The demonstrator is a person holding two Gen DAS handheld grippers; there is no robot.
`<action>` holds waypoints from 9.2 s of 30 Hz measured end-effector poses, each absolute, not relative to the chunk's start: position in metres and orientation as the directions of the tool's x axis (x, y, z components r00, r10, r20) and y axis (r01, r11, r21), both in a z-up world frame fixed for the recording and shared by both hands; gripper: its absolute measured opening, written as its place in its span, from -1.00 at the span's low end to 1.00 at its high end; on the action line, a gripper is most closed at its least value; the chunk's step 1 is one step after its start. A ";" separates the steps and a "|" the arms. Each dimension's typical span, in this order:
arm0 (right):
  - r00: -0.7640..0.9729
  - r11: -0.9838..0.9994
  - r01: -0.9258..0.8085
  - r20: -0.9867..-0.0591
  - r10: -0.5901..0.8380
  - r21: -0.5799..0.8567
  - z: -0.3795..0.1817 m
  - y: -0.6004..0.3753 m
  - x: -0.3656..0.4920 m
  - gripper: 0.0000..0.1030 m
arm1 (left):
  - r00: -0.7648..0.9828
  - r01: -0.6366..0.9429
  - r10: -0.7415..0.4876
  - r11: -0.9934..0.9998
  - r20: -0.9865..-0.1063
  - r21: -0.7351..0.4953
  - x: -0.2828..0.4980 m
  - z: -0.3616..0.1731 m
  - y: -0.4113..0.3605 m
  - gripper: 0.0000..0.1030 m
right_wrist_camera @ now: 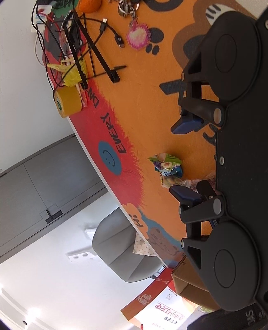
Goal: Organize snacks
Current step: 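Grasp the pink-wrapped pastry with the left tool while the right tool grasps a small candy stick, then lift the pink pastry with the left tool while the right tool lifts the candy stick toward the box, then open both tools releasing the pink pastry and candy stick into the box, then move both tools back from the box to the remaining snacks, then grasp the red-wrapped sausage stick with the left tool while the right tool grasps the blue-green pack, then carry the red stick and blue-green pack with both tools over the box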
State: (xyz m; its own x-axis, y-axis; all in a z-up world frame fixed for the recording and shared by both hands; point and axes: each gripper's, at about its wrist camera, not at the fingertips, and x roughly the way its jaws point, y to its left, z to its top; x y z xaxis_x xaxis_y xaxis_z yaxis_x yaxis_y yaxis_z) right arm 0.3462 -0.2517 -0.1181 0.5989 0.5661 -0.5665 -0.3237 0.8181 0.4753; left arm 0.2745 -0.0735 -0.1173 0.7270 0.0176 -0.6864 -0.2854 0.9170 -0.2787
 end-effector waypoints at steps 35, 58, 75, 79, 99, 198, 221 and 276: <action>0.581 0.828 -0.369 -0.591 0.560 0.422 -0.114 -0.231 0.317 -0.64 | 0.767 -0.319 0.055 0.897 -0.639 -0.306 0.235 -0.088 -0.053 -0.32; 0.609 0.753 -0.490 -0.446 0.656 0.440 -0.048 -0.200 0.268 -0.64 | 0.845 -0.348 0.146 0.881 -0.514 -0.321 0.174 -0.019 -0.008 -0.32; 0.557 0.701 -0.574 -0.425 0.713 0.423 -0.032 -0.139 0.246 -0.64 | 0.812 -0.463 0.236 0.818 -0.534 -0.342 0.134 -0.020 0.058 -0.31; 0.543 0.693 -0.589 -0.432 0.720 0.415 -0.032 -0.125 0.241 -0.64 | 0.793 -0.480 0.227 0.805 -0.565 -0.350 0.130 -0.027 0.069 -0.20; 0.543 0.722 -0.581 -0.482 0.688 0.376 -0.030 -0.097 0.229 -0.28 | 0.778 -0.532 0.296 0.780 -0.555 -0.329 0.107 -0.027 0.092 0.64; 0.620 0.850 -0.138 -0.626 0.474 0.508 -0.135 -0.241 0.373 -0.42 | 0.694 -0.446 0.131 0.850 -0.708 -0.280 0.296 -0.110 -0.055 -0.10; 0.677 0.815 -0.251 -0.507 0.534 0.523 -0.079 -0.241 0.305 -0.43 | 0.800 -0.399 0.146 0.854 -0.581 -0.335 0.221 -0.047 -0.047 -0.11; 0.573 0.748 -0.491 -0.481 0.664 0.447 -0.036 -0.093 0.225 -0.42 | 0.794 -0.506 0.241 0.770 -0.558 -0.388 0.108 -0.029 0.099 0.09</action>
